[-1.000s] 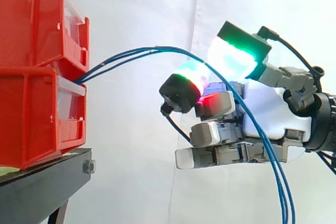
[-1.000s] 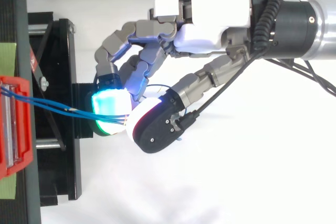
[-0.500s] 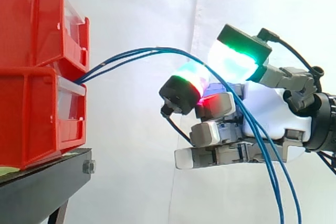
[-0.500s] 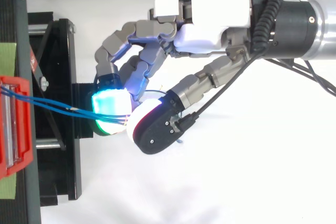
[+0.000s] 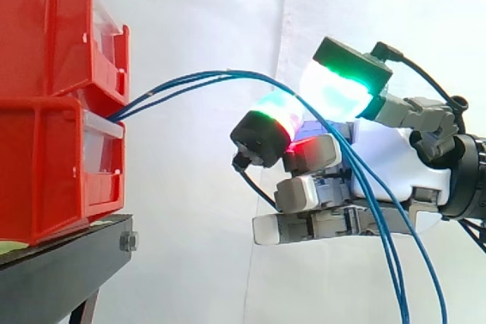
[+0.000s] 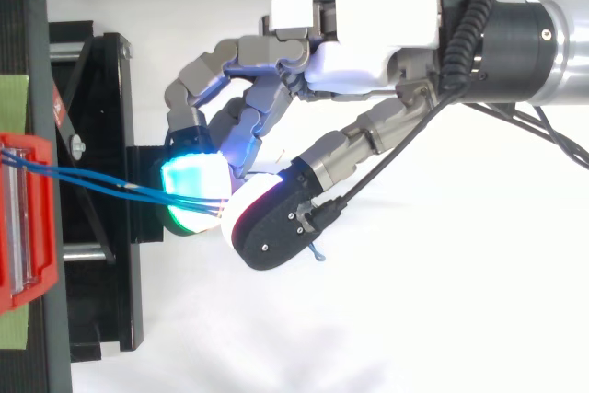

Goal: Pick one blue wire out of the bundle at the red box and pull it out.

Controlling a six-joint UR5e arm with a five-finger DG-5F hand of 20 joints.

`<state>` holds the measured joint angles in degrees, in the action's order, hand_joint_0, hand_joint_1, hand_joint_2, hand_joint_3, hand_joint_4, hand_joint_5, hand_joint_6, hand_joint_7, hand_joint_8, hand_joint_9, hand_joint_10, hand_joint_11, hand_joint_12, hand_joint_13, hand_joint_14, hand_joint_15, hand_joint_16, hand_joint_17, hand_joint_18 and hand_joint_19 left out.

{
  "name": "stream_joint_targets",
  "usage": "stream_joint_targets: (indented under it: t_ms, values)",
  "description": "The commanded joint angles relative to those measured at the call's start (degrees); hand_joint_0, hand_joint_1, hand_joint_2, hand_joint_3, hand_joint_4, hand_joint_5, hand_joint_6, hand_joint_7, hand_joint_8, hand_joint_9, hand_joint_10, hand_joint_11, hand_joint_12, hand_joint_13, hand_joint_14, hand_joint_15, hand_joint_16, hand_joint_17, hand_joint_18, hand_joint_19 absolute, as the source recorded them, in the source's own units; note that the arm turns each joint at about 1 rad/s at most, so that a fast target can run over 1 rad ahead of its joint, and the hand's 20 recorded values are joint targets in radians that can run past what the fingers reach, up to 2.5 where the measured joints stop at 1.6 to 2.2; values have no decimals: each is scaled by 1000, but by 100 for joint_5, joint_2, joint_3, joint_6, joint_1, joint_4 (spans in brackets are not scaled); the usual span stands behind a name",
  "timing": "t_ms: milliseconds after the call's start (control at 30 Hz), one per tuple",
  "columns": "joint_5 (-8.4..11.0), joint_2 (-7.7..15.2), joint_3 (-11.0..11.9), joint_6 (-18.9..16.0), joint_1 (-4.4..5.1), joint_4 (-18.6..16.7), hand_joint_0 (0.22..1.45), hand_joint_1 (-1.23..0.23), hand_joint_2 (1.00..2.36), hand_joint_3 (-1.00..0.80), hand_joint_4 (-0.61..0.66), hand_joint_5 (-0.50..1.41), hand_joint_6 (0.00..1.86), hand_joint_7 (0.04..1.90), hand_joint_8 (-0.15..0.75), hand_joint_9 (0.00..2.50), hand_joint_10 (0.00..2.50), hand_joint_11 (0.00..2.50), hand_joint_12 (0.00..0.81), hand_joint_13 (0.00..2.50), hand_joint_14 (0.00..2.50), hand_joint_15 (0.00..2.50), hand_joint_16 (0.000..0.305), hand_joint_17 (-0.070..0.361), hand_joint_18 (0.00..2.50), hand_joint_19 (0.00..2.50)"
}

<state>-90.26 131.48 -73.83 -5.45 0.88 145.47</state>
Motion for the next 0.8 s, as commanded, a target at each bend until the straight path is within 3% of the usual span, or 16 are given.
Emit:
stream_joint_targets:
  t_ms: [0,267,600,767]
  values:
    - [0,0,0,0,0,8,755,-904,1008,-172,298,-178,796,1272,279,957,23,1070,372,872,28,843,60,135,483,471]
    - [0,0,0,9,0,-1,832,-851,1016,-192,258,-185,818,1086,260,904,24,1063,354,830,29,859,58,130,408,505]
    - [0,0,0,0,0,-1,873,-780,1016,-221,234,-98,648,1263,246,950,24,968,342,842,26,864,56,125,361,574]
    - [0,0,0,0,0,-1,797,-819,1018,-217,203,-80,566,1354,245,926,26,948,347,844,30,850,55,124,409,496]
